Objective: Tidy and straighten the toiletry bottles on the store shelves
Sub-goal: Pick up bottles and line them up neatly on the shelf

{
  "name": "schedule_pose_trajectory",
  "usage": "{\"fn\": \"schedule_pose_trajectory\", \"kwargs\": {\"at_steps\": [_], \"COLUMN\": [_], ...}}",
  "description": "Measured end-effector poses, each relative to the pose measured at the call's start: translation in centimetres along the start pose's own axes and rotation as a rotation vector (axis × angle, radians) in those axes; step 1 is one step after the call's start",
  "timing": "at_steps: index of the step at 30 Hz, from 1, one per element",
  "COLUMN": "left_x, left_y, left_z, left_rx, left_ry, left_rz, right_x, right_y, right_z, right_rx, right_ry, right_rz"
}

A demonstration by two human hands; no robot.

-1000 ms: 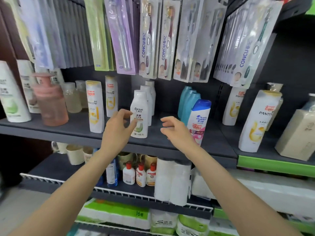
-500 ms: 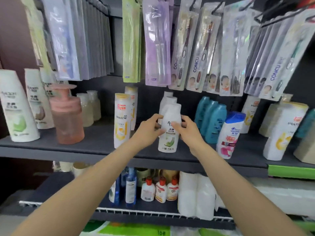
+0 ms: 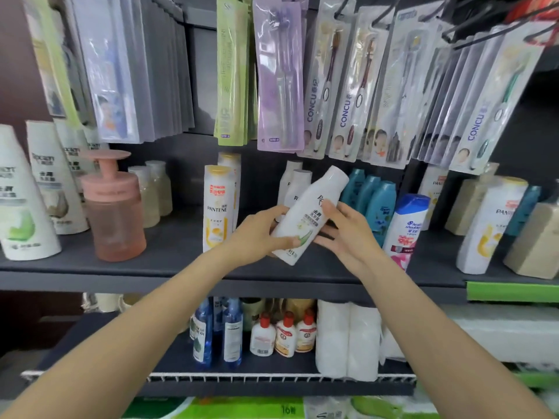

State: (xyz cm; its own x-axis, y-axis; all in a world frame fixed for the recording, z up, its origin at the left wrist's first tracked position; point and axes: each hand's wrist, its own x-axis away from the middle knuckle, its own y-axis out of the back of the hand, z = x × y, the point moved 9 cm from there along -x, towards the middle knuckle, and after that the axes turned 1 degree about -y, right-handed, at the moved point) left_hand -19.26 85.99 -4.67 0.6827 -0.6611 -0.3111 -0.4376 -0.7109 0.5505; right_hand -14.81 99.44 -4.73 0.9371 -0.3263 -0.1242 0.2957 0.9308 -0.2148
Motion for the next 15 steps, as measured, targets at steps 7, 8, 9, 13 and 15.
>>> {"fn": "schedule_pose_trajectory", "kwargs": {"at_steps": [7,8,9,13,15], "left_x": [1.7,1.9,2.2,3.1,3.4], "left_y": [1.0,1.2,1.4,2.3,2.7], "left_z": [-3.8,-3.9,-3.8,-2.8,-2.5], "left_rx": [-0.741,-0.722,-0.674,-0.478,-0.463], "left_ry": [-0.156,-0.164,-0.169,-0.115,-0.108], "left_rz": [-0.225,-0.224,-0.219,-0.171,-0.174], "right_x": [0.5,0.6,0.6,1.0,1.3], "right_y": [-1.7,-1.7,-1.7,-1.9,-2.3], "right_z": [-1.4,-1.4,-1.3,-1.3,-1.4], "right_rx": [-0.154,-0.222,-0.280,-0.409,-0.418], "right_ry": [-0.131,-0.128,-0.122,-0.091,-0.078], "right_rz": [-0.048,-0.060,-0.066,-0.011,0.028]}}
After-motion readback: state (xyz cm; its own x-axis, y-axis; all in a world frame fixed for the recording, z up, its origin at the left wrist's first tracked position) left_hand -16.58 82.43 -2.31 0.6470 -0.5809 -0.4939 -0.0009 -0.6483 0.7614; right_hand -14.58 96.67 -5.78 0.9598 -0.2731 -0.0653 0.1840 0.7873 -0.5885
